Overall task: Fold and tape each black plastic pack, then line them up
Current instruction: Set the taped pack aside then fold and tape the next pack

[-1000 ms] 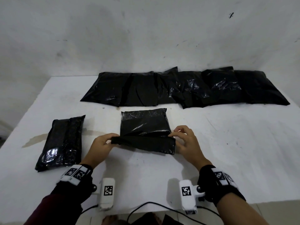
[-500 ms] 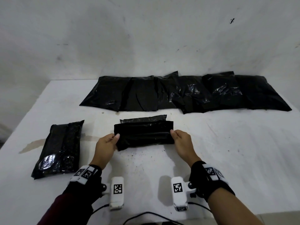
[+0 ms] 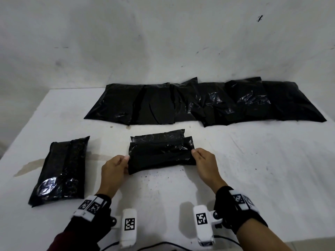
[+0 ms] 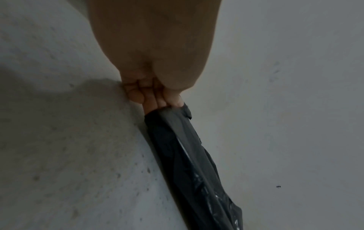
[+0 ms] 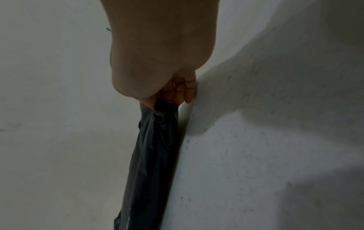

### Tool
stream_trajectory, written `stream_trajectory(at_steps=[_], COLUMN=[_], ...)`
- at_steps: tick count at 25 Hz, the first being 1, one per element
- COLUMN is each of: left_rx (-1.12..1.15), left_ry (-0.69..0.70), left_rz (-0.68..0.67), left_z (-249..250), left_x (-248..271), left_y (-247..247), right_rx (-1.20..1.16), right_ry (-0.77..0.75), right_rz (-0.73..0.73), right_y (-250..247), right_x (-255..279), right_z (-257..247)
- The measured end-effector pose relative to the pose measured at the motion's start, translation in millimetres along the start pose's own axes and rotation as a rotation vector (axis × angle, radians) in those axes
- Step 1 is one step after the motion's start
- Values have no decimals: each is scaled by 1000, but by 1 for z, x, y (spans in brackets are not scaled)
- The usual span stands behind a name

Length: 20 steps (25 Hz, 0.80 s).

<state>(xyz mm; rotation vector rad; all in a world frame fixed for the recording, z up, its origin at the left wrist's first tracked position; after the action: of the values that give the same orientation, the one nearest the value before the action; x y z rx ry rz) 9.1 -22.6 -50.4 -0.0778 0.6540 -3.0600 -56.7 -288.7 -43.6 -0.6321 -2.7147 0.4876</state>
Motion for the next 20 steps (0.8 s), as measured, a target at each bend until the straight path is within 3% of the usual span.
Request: stream_trajectory(at_steps=[3,8,12,17,20], left_rx=[-37,-86,-161,-28,-1], left_ry=[9,22,57,-56,-43], left_rz=[22,-181,-263,-180,-109], left_z=[1,5,1,-2,-2], left_x=[4,15,14,16,20], left_y=[-3,0,-7,-9,-10], right_rx=[74,120,148,176,231], right_ry=[-2,-1,-6,6,10], right_rz=[-8,-3,7,14,34], right_y=[2,3,3,3,4], right_x=[0,2,3,3,4], right_z=[-4,-7,-7,-7,-7])
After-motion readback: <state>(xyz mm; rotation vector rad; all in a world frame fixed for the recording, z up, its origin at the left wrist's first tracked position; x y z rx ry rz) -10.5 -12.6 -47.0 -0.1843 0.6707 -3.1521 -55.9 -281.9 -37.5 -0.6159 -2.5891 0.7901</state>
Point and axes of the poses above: each hand's wrist, its own x-axis away from the middle knuckle, its own y-axis out of the palm, z = x × y, the point moved 3 cm from there along -x, towards the middle knuckle, and after that the axes turned 7 degrees about y, right-handed, at the moved point
